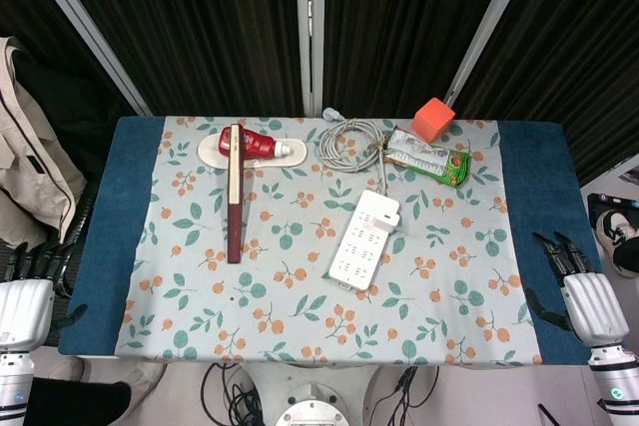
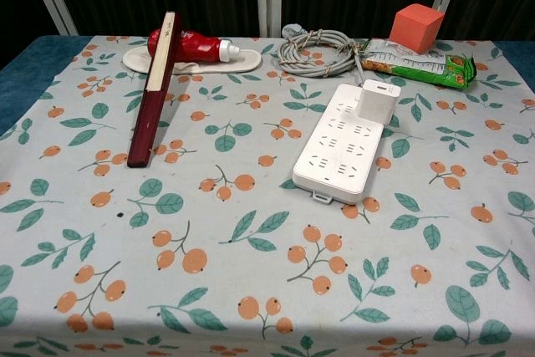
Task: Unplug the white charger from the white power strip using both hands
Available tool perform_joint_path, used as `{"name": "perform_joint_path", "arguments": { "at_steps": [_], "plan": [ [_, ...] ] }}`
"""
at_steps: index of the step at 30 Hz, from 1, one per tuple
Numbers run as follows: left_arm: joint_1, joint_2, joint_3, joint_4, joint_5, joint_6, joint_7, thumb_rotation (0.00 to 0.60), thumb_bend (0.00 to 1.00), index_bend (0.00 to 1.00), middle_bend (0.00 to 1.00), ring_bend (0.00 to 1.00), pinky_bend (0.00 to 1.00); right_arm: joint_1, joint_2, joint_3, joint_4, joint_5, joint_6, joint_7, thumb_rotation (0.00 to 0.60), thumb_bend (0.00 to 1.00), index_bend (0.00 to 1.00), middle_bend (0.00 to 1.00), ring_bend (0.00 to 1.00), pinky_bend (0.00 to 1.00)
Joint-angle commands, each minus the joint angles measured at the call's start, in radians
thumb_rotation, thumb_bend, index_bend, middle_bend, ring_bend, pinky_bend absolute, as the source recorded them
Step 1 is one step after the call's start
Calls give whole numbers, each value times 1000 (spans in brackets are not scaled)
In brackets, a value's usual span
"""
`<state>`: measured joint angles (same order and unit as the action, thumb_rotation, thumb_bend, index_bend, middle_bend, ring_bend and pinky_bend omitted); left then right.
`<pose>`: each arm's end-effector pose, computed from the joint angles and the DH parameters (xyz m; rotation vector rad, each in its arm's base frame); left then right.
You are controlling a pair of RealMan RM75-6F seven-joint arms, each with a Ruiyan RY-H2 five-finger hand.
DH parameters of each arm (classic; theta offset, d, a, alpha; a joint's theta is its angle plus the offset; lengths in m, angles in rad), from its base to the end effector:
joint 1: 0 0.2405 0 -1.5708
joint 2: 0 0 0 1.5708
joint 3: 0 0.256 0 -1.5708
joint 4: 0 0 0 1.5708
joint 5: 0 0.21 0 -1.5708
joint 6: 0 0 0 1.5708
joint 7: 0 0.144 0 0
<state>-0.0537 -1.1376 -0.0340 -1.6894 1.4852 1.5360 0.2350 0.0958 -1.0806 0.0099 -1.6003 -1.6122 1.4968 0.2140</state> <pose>-0.3000 0.1669 0.1518 -1.3858 -0.8020 -0.7869 -0.3026 -0.1754 0.1620 1.4461 -1.0086 1.0696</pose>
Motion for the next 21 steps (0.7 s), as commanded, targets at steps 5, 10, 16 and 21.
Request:
{"name": "perform_joint_path", "arguments": {
  "at_steps": [5, 10, 16, 21],
  "plan": [
    [-4, 2, 4, -5, -3, -19, -4, 600, 77, 163, 178, 95, 57, 1, -4, -1, 1, 1, -7, -12, 600, 327, 11, 133, 0, 162],
    [-15, -1, 1, -10, 7, -27, -2, 600, 77, 163, 178, 94, 57, 12, -2, 7, -3, 6, -20, -14, 600, 327, 11, 133, 0, 162],
    [-56, 23, -3, -36, 69, -52, -10, 600, 76, 163, 178, 94, 58, 39, 1, 13, -3, -22, -34, -20, 600, 327, 11, 143, 0, 162],
    [-163, 25, -19, -67, 193, -129, -61, 600, 75, 179, 178, 94, 68, 121, 33, 36, -51, -71, -105, -67, 600, 327, 11, 149, 0, 168]
  ]
}}
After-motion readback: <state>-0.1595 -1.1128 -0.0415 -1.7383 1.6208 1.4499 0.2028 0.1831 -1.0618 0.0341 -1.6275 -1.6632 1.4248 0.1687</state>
